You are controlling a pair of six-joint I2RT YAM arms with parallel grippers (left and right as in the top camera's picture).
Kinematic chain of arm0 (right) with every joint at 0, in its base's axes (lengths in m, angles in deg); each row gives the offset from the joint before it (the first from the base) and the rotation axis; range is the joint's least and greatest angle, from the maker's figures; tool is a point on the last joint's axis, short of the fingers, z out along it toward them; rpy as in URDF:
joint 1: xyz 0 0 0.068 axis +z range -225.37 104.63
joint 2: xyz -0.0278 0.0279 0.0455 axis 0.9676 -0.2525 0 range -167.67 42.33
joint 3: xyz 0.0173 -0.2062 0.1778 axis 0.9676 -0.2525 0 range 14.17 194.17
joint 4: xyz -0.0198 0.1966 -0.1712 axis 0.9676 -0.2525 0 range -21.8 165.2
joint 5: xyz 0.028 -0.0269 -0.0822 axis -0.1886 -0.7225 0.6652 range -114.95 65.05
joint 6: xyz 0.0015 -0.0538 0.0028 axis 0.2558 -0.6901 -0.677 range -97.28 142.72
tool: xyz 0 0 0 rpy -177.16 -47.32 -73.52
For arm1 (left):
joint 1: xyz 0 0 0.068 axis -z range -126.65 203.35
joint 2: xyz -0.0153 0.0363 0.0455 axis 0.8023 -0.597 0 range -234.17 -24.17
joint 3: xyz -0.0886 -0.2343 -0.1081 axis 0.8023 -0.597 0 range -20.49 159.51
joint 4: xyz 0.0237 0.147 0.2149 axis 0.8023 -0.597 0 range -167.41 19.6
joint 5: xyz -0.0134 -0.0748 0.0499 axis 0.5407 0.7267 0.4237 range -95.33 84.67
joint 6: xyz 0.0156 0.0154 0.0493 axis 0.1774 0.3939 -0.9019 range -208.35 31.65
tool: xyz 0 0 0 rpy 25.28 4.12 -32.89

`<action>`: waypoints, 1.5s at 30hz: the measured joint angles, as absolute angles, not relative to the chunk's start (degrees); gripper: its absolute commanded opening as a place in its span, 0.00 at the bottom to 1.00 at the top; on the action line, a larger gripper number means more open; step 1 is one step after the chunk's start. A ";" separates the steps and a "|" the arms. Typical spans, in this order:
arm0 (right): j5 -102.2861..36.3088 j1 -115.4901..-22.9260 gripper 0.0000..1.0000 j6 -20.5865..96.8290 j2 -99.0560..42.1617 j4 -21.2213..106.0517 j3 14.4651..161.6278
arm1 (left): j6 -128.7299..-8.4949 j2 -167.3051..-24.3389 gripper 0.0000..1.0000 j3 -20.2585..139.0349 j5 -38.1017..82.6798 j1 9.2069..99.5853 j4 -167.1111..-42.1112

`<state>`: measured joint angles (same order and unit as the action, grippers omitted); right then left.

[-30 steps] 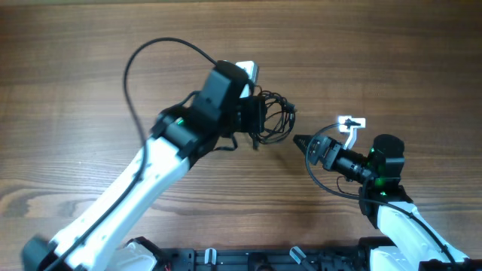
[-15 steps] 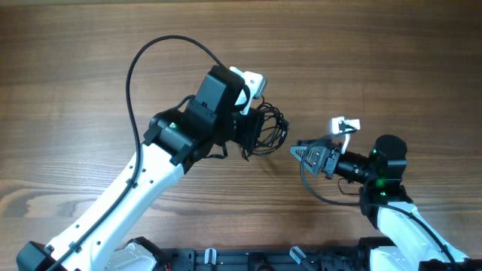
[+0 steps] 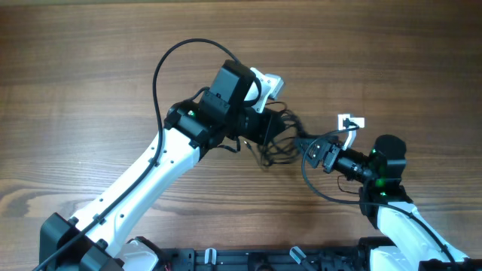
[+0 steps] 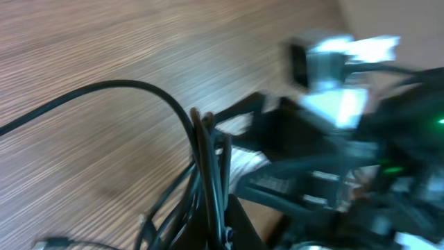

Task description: Untangle cables

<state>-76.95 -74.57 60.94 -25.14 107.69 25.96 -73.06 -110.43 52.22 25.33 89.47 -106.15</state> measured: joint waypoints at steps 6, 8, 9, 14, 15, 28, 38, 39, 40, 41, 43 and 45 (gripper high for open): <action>-64.63 -74.40 0.82 62.89 -24.98 97.59 26.16 | -70.79 -110.54 0.04 52.09 34.59 90.21 -100.38; -60.08 -74.33 0.83 64.72 -24.81 94.47 26.36 | -70.39 -110.56 0.04 52.09 36.93 90.25 -99.99; -58.27 -74.33 0.84 65.57 -24.79 93.09 26.38 | -70.35 -110.56 0.04 52.09 37.94 90.25 -100.19; -50.51 -73.63 0.84 70.97 -24.20 86.01 26.97 | -70.22 -110.72 0.04 51.48 38.51 88.50 -103.90; -50.24 -73.61 0.84 71.61 -24.20 85.88 26.99 | -70.22 -110.72 0.04 51.32 38.53 87.59 -104.18; -41.72 -74.22 0.90 75.65 -24.50 83.10 27.16 | -69.67 -108.01 0.04 51.26 40.10 71.37 -106.22; -42.11 -74.46 1.00 75.74 -24.13 80.98 27.97 | -62.83 -107.11 0.04 51.45 31.53 70.95 -105.96; -42.79 -74.46 1.00 75.10 -24.13 81.16 27.97 | -61.89 -107.11 0.04 51.45 31.16 70.95 -105.58; -43.40 -74.57 1.00 74.21 -24.13 81.42 27.95 | -60.89 -107.11 0.04 51.45 30.84 70.95 -105.28; -44.43 -74.57 1.00 73.07 -24.22 81.88 27.84 | -59.42 -107.11 0.05 51.45 30.27 70.95 -104.93; -48.34 -74.62 1.00 69.79 -24.50 83.23 27.27 | -56.43 -107.11 0.12 51.45 28.74 71.17 -104.84; -52.98 -74.62 1.00 66.14 -24.76 84.59 26.70 | -53.28 -107.15 0.18 51.45 26.27 71.81 -104.60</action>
<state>-52.98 -74.62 66.14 -24.76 84.59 26.70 -53.28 -107.15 51.45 26.27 71.81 -104.60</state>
